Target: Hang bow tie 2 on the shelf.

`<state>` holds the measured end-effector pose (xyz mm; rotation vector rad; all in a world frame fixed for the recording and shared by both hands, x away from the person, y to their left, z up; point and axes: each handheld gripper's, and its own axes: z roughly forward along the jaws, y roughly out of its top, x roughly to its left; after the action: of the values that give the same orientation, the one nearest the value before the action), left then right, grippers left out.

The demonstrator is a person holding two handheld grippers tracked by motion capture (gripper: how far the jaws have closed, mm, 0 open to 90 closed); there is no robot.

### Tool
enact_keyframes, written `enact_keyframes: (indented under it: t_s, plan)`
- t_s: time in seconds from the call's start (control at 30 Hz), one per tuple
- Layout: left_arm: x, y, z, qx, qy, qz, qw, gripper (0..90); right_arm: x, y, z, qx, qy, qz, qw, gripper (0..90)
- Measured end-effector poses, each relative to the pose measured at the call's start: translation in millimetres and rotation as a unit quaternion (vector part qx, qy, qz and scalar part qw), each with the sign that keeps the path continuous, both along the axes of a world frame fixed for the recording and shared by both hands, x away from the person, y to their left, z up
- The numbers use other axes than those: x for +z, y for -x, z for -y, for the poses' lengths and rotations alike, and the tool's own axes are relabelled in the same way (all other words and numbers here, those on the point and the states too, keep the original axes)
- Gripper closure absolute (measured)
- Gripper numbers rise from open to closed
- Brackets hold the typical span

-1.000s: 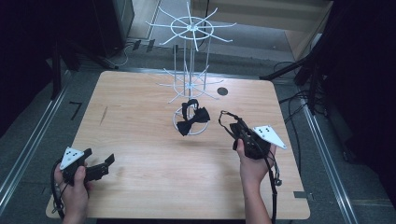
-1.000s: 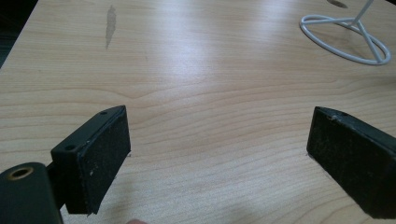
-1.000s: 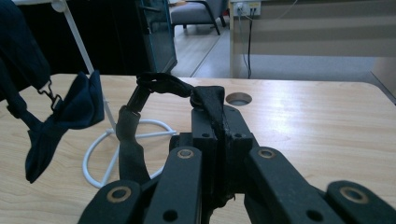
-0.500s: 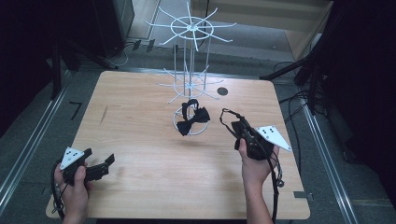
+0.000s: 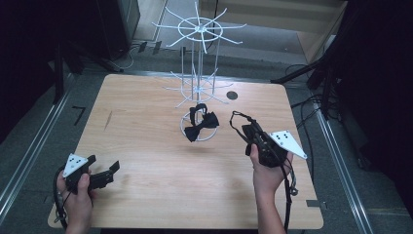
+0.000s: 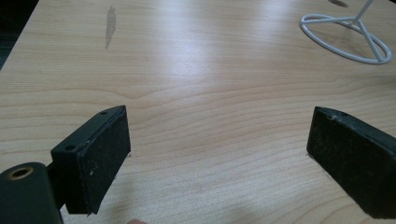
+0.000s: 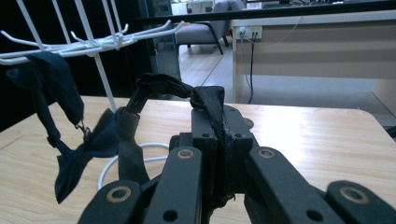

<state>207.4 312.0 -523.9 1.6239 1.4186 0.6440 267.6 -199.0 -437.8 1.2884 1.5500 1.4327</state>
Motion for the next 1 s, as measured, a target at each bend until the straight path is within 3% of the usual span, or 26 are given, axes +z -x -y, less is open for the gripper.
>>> enact_keyframes:
  t_s: [0.53,1.0]
  plan:
    - [0.0,-0.2,0.1,0.000,-0.001,0.000,1.0000,6.9,16.4,5.9,-8.2,0.013,-0.013,0.029,0.9994,87.2]
    - [-0.1,-0.1,0.3,-0.002,0.001,-0.001,1.0000,6.9,26.8,4.8,-14.9,0.024,-0.016,0.039,0.9988,87.2]
